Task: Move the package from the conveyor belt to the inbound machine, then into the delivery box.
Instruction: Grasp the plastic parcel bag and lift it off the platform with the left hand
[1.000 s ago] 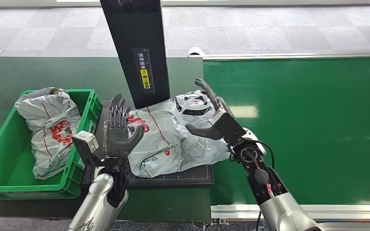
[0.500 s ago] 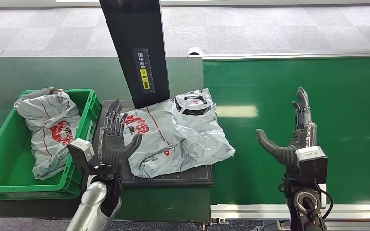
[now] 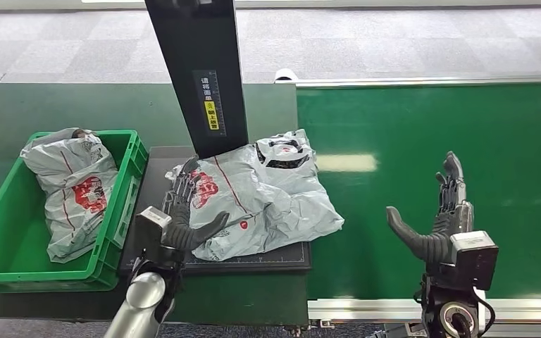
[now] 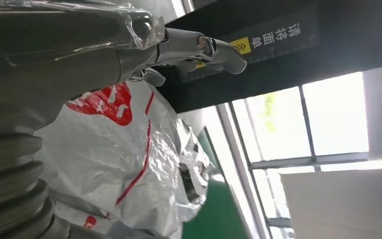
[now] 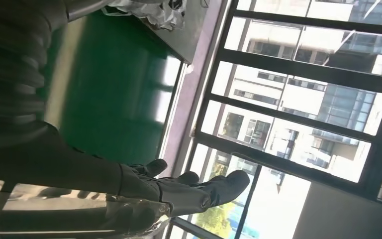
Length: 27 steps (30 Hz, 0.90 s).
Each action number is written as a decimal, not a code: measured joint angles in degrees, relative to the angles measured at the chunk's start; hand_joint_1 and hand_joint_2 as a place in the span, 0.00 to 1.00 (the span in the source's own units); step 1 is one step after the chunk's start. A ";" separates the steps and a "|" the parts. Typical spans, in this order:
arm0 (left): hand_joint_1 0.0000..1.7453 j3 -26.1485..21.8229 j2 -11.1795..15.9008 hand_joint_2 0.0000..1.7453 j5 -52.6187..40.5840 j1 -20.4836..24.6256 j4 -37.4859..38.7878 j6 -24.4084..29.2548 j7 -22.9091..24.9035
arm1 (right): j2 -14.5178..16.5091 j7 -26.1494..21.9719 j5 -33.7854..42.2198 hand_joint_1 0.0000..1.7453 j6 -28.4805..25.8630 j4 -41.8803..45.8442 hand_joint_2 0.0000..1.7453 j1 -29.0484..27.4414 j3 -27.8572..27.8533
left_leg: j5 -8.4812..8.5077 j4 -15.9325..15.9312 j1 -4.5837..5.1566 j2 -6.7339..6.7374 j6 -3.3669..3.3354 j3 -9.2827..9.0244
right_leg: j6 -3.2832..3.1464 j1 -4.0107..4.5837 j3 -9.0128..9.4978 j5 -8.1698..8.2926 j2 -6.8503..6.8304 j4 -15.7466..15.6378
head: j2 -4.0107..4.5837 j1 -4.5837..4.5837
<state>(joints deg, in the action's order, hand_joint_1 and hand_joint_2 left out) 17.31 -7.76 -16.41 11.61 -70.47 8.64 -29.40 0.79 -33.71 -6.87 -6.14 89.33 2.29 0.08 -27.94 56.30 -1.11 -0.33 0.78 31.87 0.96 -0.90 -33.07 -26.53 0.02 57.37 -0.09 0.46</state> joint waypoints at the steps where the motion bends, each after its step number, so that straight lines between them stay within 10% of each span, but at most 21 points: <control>1: 0.00 0.46 0.05 1.00 -3.95 0.36 0.29 1.48 1.53 | 0.61 0.37 -0.21 0.00 0.27 -0.22 1.00 -0.36 -0.01 | 0.00 0.00 0.00 0.00 0.00 0.00 | 0.00 0.00 -0.01 0.00 0.00 0.00 | 0.00 0.01; 9: 0.00 7.59 -0.80 1.00 -36.85 10.15 12.68 -3.13 23.56 | 4.51 2.53 -4.24 0.00 4.80 -2.31 1.00 -0.46 -0.39 | 0.07 0.00 0.01 -0.01 -0.01 -0.07 | -0.01 -0.01 0.08 0.06 -0.02 0.01 | 0.00 -0.02; 20: 0.00 10.56 -3.96 1.00 -41.50 17.89 28.56 -7.58 26.64 | 7.18 4.55 -6.69 0.00 7.14 -3.13 1.00 -0.72 -3.63 | 0.04 0.00 0.01 -0.03 0.00 -0.05 | -0.01 -0.01 0.05 0.05 -0.02 0.01 | 0.00 -0.01; 24: 0.94 10.61 -4.39 1.00 -39.75 19.43 31.71 -12.43 24.40 | 7.68 4.55 -6.52 0.00 7.72 -3.64 1.00 -0.64 -4.08 | 0.05 -0.01 0.01 -0.06 0.00 -0.14 | -0.01 -0.01 0.20 0.03 -0.05 0.01 | 0.00 0.00; 27: 1.00 10.58 -4.65 1.00 -38.77 20.26 33.63 -12.78 22.13 | 7.93 4.50 -6.09 0.00 7.81 -3.98 1.00 -0.39 -4.43 | 0.05 -0.01 0.02 -0.09 0.00 -0.27 | 0.00 -0.02 0.37 0.02 -0.09 0.01 | 0.00 -0.01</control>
<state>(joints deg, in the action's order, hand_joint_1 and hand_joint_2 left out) 27.89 -12.41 -55.19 31.87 -36.84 -4.14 -7.27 8.72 -29.21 -12.96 1.67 85.35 1.89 -4.36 -27.89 56.29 -1.09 -0.42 0.78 31.60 0.95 -0.92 -32.70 -26.51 -0.06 57.38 -0.09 0.45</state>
